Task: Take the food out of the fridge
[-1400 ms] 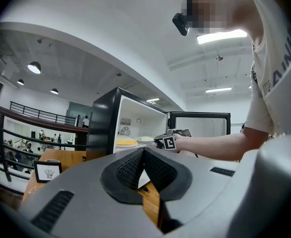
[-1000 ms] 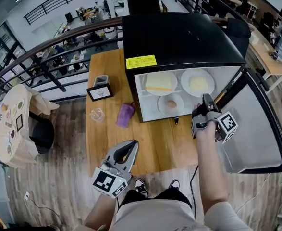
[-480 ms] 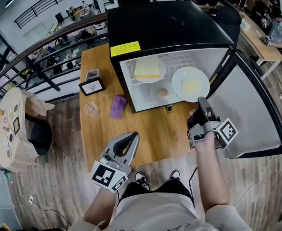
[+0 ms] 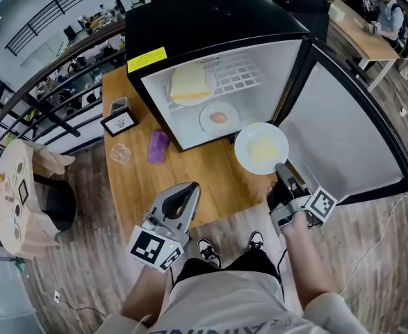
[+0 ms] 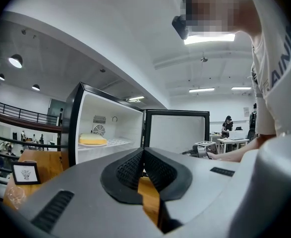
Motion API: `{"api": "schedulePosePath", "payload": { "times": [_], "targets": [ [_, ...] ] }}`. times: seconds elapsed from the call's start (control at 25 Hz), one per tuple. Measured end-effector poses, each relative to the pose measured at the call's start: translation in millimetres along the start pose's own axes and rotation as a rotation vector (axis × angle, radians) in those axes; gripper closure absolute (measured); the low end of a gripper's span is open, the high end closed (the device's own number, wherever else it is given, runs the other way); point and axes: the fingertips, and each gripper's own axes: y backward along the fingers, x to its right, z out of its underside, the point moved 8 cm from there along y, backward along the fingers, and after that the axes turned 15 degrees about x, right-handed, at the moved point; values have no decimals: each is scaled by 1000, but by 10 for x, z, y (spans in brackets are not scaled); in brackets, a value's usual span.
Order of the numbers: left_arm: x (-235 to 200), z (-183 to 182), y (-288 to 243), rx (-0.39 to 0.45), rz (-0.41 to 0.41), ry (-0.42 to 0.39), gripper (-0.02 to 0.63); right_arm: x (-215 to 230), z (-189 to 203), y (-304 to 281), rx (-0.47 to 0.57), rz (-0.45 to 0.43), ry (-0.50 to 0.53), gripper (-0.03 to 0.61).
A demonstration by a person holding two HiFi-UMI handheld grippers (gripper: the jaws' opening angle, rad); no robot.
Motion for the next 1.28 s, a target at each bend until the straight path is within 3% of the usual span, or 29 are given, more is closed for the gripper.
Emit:
{"api": "schedulePosePath", "payload": {
  "times": [0.56,1.28],
  "targets": [
    [148,53,-21,-28,22,-13,606,1027,-7,500,17,136,-6,551],
    [209,140,12,-75,6,-17,606,1669,-150,343,57,290,7,551]
  ]
}}
